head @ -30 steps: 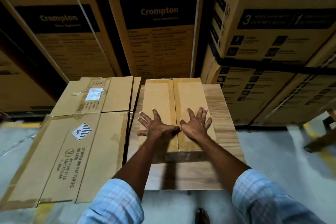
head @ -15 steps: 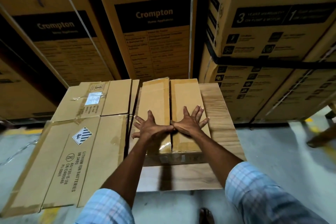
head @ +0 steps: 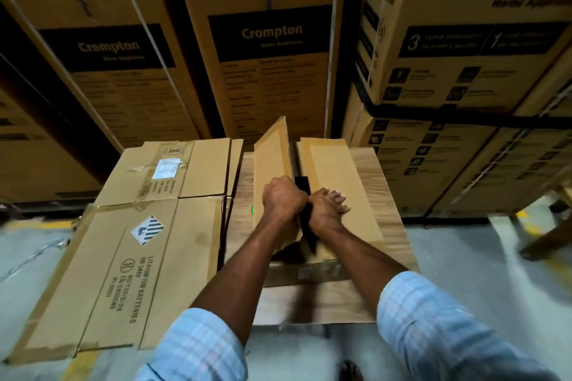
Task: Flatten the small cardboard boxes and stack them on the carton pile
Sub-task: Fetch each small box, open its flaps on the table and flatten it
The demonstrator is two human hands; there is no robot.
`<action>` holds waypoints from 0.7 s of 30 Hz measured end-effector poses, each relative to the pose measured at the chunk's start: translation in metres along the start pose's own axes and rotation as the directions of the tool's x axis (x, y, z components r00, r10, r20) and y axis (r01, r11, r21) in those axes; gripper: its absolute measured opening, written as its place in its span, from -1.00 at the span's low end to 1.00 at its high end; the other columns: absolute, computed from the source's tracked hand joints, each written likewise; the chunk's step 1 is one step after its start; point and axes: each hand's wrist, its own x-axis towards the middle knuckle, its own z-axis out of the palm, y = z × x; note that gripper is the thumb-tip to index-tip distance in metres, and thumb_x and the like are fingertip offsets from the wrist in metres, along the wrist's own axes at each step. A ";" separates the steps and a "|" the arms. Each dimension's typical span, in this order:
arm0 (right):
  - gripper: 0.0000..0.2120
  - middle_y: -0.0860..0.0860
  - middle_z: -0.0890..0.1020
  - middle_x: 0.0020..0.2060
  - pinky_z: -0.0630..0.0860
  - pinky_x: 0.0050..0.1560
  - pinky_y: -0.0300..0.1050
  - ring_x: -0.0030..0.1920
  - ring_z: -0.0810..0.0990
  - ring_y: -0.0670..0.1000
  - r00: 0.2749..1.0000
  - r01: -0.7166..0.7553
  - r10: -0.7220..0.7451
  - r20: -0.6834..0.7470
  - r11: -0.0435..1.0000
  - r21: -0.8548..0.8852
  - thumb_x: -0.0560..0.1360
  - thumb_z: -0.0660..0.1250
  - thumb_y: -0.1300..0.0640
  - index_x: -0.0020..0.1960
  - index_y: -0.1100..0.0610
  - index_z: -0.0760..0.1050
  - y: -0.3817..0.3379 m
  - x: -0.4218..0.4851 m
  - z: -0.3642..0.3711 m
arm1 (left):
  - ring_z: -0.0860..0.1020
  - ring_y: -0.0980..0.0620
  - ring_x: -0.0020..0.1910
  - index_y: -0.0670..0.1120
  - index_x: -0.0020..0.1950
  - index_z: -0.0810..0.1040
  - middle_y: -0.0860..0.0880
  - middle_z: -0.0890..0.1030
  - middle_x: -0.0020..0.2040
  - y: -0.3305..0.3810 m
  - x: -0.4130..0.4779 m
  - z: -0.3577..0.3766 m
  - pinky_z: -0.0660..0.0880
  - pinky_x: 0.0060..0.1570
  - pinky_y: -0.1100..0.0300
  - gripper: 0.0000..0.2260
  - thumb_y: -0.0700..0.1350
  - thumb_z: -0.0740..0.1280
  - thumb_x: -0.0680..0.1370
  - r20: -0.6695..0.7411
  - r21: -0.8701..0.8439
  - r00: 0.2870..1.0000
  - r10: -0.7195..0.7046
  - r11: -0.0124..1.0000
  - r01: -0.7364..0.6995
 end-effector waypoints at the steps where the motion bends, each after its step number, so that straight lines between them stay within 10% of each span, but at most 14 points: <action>1: -0.43 0.31 0.05 0.61 -0.06 0.55 0.34 0.61 -0.02 0.34 0.999 0.035 -0.036 -0.021 0.999 -0.020 0.69 0.13 0.11 0.63 0.24 0.05 0.001 -0.002 0.000 | 0.64 -0.16 0.02 -0.19 0.05 0.64 -0.16 0.68 0.02 0.001 0.000 -0.002 0.61 -0.05 0.09 -0.80 -0.09 0.37 0.52 -0.018 0.013 1.000 0.013 1.000 -0.013; 6: -0.77 0.24 0.67 0.03 0.59 0.06 0.06 0.11 0.66 0.25 0.885 0.310 -0.296 -0.358 0.950 -0.019 0.55 0.32 0.22 0.14 0.31 0.60 0.030 -0.035 -0.068 | 0.62 -0.12 -0.02 -0.24 0.17 0.61 -0.14 0.65 0.03 -0.017 0.000 -0.015 0.64 0.00 0.05 -0.80 -0.19 0.35 0.59 -0.107 -0.026 0.994 0.008 1.000 -0.011; 10: -0.74 0.13 0.62 0.00 0.58 -0.05 -0.03 0.04 0.64 0.17 0.927 0.284 -0.216 -0.307 0.938 0.198 0.52 0.43 0.20 0.15 0.29 0.59 0.055 -0.031 -0.148 | 0.54 -0.06 -0.09 -0.26 0.19 0.62 -0.17 0.65 0.06 -0.022 -0.008 -0.022 0.59 -0.12 0.11 -0.78 -0.18 0.36 0.59 -0.145 -0.052 0.989 0.006 0.999 -0.014; 13: -0.79 0.15 0.66 0.05 0.61 -0.01 -0.03 0.05 0.65 0.17 0.925 0.257 -0.240 -0.296 0.966 0.020 0.55 0.36 0.22 0.16 0.25 0.62 0.049 -0.040 -0.115 | 0.64 -0.17 0.02 -0.26 0.18 0.62 -0.22 0.66 0.11 -0.006 -0.012 -0.033 0.65 -0.01 0.03 -0.77 -0.21 0.34 0.57 -0.174 -0.146 0.985 -0.005 0.989 -0.021; 21: -0.85 0.15 0.70 -0.14 0.68 -0.07 0.04 -0.12 0.71 0.17 0.700 0.324 -0.346 -0.625 0.933 -0.154 0.55 0.35 0.27 0.06 0.29 0.65 0.055 -0.070 -0.142 | 0.53 0.15 -0.28 -0.19 0.26 0.63 -0.11 0.68 0.05 -0.037 -0.026 -0.042 0.38 -0.49 0.45 -0.76 -0.24 0.28 0.64 -0.321 -0.513 0.939 -0.121 0.856 -0.066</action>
